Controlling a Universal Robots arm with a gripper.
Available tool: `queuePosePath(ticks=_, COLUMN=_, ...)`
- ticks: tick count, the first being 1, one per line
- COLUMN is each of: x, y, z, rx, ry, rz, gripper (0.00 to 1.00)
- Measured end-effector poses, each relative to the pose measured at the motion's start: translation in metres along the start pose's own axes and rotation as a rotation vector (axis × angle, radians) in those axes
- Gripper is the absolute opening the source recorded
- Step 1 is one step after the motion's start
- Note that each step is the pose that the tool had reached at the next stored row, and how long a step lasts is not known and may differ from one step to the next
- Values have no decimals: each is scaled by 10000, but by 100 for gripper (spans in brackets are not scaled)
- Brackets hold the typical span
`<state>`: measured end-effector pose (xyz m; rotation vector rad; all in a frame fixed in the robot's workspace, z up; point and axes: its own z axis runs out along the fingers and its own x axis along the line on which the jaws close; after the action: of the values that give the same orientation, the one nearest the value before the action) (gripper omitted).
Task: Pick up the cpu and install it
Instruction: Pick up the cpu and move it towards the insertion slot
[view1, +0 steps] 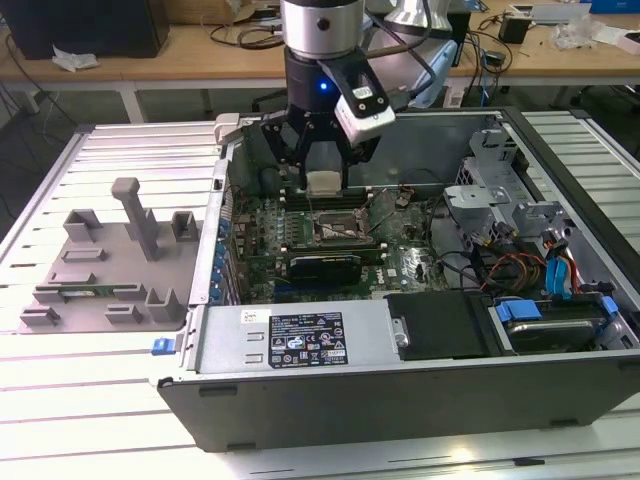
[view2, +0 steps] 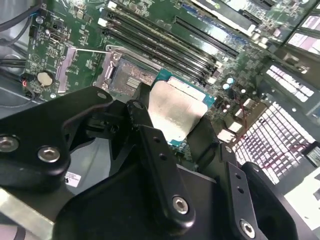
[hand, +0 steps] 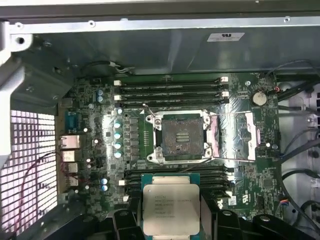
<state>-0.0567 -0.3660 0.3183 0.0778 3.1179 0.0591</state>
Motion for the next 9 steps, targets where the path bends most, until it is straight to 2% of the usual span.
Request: queuePosePath(ticks=9, x=-91, y=114, z=213, rx=5, ry=107, rz=4, gripper=55)
